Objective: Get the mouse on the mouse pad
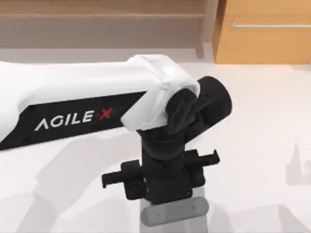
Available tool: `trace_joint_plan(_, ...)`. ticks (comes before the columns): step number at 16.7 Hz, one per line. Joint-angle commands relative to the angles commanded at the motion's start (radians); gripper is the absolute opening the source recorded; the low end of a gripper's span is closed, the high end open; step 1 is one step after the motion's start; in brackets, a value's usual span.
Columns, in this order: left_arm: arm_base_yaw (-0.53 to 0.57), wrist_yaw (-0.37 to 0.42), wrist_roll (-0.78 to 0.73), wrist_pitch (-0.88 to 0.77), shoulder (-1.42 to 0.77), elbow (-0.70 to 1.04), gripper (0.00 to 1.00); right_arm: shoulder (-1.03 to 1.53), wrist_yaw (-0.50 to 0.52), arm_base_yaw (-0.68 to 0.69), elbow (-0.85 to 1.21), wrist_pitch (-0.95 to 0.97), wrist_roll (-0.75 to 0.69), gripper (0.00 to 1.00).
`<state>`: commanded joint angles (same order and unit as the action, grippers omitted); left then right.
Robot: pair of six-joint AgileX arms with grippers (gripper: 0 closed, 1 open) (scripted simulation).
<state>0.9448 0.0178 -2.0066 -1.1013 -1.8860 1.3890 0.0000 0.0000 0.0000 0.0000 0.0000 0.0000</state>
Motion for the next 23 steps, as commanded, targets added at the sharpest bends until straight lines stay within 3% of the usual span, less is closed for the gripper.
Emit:
trace_joint_plan(3,0.062,0.001,-0.102,0.011,-0.015,0.015,0.0,0.0,0.0,0.0,0.0,0.0,0.0,1.0)
trace_joint_plan(8,0.072,0.001,-0.117,0.012,-0.017,0.017,0.0,0.0,0.0,0.0,0.0,0.0,0.0,1.0)
trace_joint_plan(18,-0.049,0.019,-0.169,0.068,-0.028,-0.016,0.0,0.0,0.0,0.0,0.0,0.0,0.0,1.0)
trace_joint_plan(23,-0.038,0.028,-0.167,0.135,-0.04,-0.044,0.0,0.0,0.0,0.0,0.0,0.0,0.0,1.0)
